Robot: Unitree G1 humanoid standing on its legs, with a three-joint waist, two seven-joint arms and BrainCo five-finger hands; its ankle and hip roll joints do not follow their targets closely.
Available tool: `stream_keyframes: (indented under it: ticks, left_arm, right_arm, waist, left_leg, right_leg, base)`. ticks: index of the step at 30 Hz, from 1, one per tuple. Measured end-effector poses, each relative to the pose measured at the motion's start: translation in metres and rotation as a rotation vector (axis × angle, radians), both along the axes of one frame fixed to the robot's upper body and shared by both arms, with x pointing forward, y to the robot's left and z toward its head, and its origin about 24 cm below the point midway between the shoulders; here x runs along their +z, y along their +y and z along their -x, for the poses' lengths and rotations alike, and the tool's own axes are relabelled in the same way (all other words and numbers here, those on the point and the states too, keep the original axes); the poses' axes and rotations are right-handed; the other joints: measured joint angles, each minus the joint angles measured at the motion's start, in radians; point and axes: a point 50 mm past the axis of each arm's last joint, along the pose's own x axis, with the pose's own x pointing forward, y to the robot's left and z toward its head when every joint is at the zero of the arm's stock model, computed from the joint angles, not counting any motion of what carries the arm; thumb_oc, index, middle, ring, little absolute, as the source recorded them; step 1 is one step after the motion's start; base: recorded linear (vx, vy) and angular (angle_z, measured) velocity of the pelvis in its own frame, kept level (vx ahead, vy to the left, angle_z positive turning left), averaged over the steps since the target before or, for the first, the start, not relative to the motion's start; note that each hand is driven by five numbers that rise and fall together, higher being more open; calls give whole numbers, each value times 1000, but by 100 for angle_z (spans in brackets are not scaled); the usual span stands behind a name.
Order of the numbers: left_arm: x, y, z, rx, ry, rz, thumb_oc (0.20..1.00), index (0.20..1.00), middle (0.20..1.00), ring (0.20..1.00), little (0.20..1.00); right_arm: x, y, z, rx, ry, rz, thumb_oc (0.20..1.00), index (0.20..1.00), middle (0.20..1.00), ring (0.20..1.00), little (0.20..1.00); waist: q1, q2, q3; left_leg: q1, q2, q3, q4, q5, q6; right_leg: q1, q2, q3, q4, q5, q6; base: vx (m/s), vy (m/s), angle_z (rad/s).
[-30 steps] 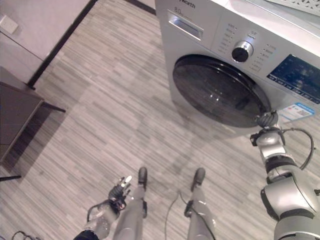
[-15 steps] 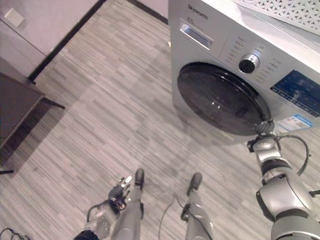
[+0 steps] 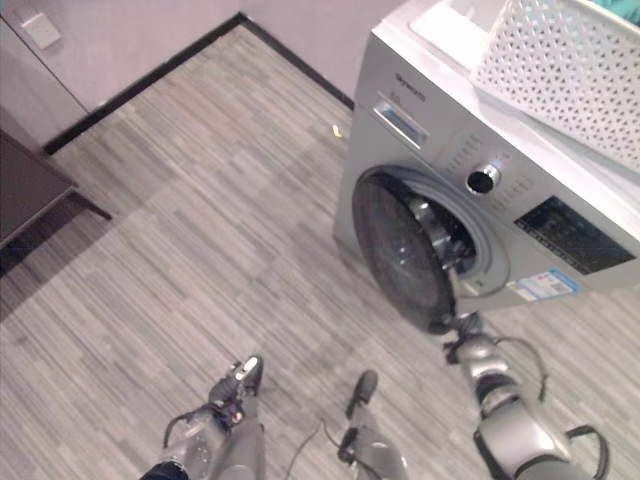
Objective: Grab the laundry basket,head to the washer,open it,put in the laundry and shut it.
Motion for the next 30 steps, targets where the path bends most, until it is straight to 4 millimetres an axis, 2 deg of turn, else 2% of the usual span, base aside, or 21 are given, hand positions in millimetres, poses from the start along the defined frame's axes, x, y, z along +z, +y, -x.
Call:
stream_keyframes:
  ticks: [2,3,4,5,6,7,8,9,10,11,12,13,14,15,16,17,18,19,20,24,30]
  left_arm:
    - [-1,1,1,2,8,-4,1000,1000,1000,1000,1000]
    - [-1,1,1,2,8,-5,1000,1000,1000,1000,1000]
    - [0,2,0,1,4,-8,1000,1000,1000,1000,1000]
    - [1,3,-3,0,1,-12,1000,1000,1000,1000,1000]
    - [5,3,-10,-14,-12,-23,1000,1000,1000,1000,1000]
    - [6,1,-13,-44,-17,-39,1000,1000,1000,1000,1000]
    - [9,-4,-15,-85,-34,-51,1000,1000,1000,1000,1000]
    - [31,-11,-31,-196,-154,-93,1000,1000,1000,1000,1000]
    - [89,-18,-62,-415,-450,-220,1000,1000,1000,1000,1000]
    - [118,-19,-72,-557,-560,-336,1000,1000,1000,1000,1000]
    - [155,-25,-80,-706,-710,-470,1000,1000,1000,1000,1000]
    - [218,-37,-80,-922,-979,-672,1000,1000,1000,1000,1000]
    - [254,-41,-85,-946,-1133,-783,1000,1000,1000,1000,1000]
    - [274,-43,-86,-946,-1211,-844,1000,1000,1000,1000,1000]
    - [306,-46,-85,-917,-1348,-905,1000,1000,1000,1000,1000]
    - [320,-46,-85,-877,-1406,-906,1000,1000,1000,1000,1000]
    - [328,-47,-82,-827,-1459,-870,1000,1000,1000,1000,1000]
    - [328,-48,-82,-821,-1466,-847,1000,1000,1000,1000,1000]
    - [316,-48,-82,-836,-1426,-814,1000,1000,1000,1000,1000]
    - [301,-55,-84,-894,-1366,-683,1000,1000,1000,1000,1000]
    - [310,-91,-86,-980,-1414,-351,1000,1000,1000,1000,1000]
  right_arm:
    - [0,2,-1,3,-6,-9,200,200,200,200,200]
    - [1,2,-2,2,-8,-10,297,297,297,297,297]
    - [1,2,-2,1,-9,-11,1000,1000,1000,1000,1000]
    - [2,2,-3,-4,-13,-14,1000,1000,1000,1000,1000]
    - [6,3,-7,-4,-26,-17,1000,1000,1000,1000,1000]
    - [9,4,-11,4,-39,-18,1000,1000,1000,1000,1000]
    - [18,6,-20,22,-61,-24,1000,1000,1000,1000,1000]
    - [24,6,-25,20,-89,-36,1000,1000,1000,1000,1000]
    - [26,8,-29,30,-92,-56,1000,1000,1000,1000,1000]
    - [15,13,-22,28,-50,-75,1000,1000,1000,1000,1000]
    - [15,15,-23,32,-36,-81,1000,1000,1000,1000,1000]
    - [11,26,-24,68,-17,-100,1000,1000,1000,1000,1000]
    - [4,32,-18,87,14,-106,1000,1000,1000,1000,1000]
    - [-4,42,-14,107,38,-129,1000,1000,1000,1000,1000]
    - [-16,68,-5,158,80,-192,1000,1000,1000,1000,1000]
    - [-22,81,-1,186,103,-226,1000,1000,1000,1000,1000]
    - [-28,101,5,233,124,-281,1000,1000,1000,1000,1000]
    - [-29,108,6,250,126,-296,1000,1000,1000,1000,1000]
    - [-29,115,7,274,127,-313,1000,1000,1000,1000,1000]
    - [-20,114,-2,335,103,-276,1000,1000,1000,1000,1000]
    - [-28,117,6,392,150,-222,1000,1000,1000,1000,1000]
  waist:
    - [2,7,4]
    - [2,9,6]
    - [6,11,6]
    - [4,7,6]
    - [-4,-17,19]
    - [0,-8,36]
    - [13,42,46]
    - [63,75,62]
    - [74,108,68]
    - [59,54,75]
    - [78,61,103]
    - [104,86,110]
    - [122,108,117]
    - [124,110,117]
    - [126,104,121]
    - [130,101,124]
    - [130,89,134]
    - [128,85,136]
    - [125,76,139]
    - [103,52,151]
    - [67,32,143]
  left_leg:
    - [-16,2,-8,-4,-4,3]
    - [-22,2,-13,-3,-9,6]
    - [-46,1,-17,-4,-55,1]
    - [-60,-7,-13,4,-75,0]
    - [-90,-38,-4,89,-55,2]
    - [-115,-51,7,177,-65,8]
    - [-111,-31,-3,205,-92,33]
    - [-115,3,23,184,-81,25]
    - [-126,4,-9,108,-106,-4]
    - [-137,-54,3,113,-106,-2]
    - [-144,-62,-3,172,-85,11]
    - [-95,-78,8,168,-89,20]
    - [-38,-79,10,79,-46,35]
    - [-27,-83,19,44,-27,32]
    - [-22,-88,21,30,-4,36]
    - [-18,-92,20,31,-4,36]
    - [-3,-93,28,32,-1,39]
    - [5,-93,29,32,-1,40]
    - [20,-91,35,31,-3,38]
    - [33,-86,45,29,-4,38]
    - [64,-91,63,27,-12,41]
  right_leg:
    - [-6,3,0,0,-12,17]
    - [-6,5,-1,0,-19,25]
    - [-18,5,0,-1,-38,48]
    - [-29,-4,-3,-1,-45,52]
    - [-37,-34,-8,-1,-37,46]
    - [-40,-41,-6,-1,-40,50]
    - [-44,-21,-1,11,-60,75]
    - [-103,-1,14,119,-66,38]
    - [-121,1,27,308,-154,4]
    - [-67,-50,20,235,-177,1]
    - [-59,-49,8,197,-166,-3]
    - [-45,-35,3,123,-139,2]
    - [-28,-34,2,87,-96,12]
    - [-23,-36,2,67,-72,13]
    - [-8,-34,1,34,-34,8]
    - [3,-33,0,17,-23,4]
    - [22,-29,0,9,-3,-4]
    - [30,-28,0,9,-2,-5]
    - [40,-28,2,9,-1,-6]
    - [47,-25,7,9,0,-7]
    - [66,-23,28,9,0,-7]
  base:
    - [6,13,23]
    - [2,12,35]
    - [6,18,46]
    - [6,15,56]
    - [14,9,29]
    - [10,3,-12]
    - [17,8,-63]
    - [22,9,-14]
    - [30,6,71]
    - [24,0,115]
    - [31,-19,77]
    - [38,-24,15]
    - [38,-23,14]
    - [39,-37,13]
    - [24,-29,18]
    - [33,-29,11]
    - [0,0,0]
    - [18,7,-5]
    - [-69,32,-8]
    - [0,12,-7]
    - [36,7,-8]
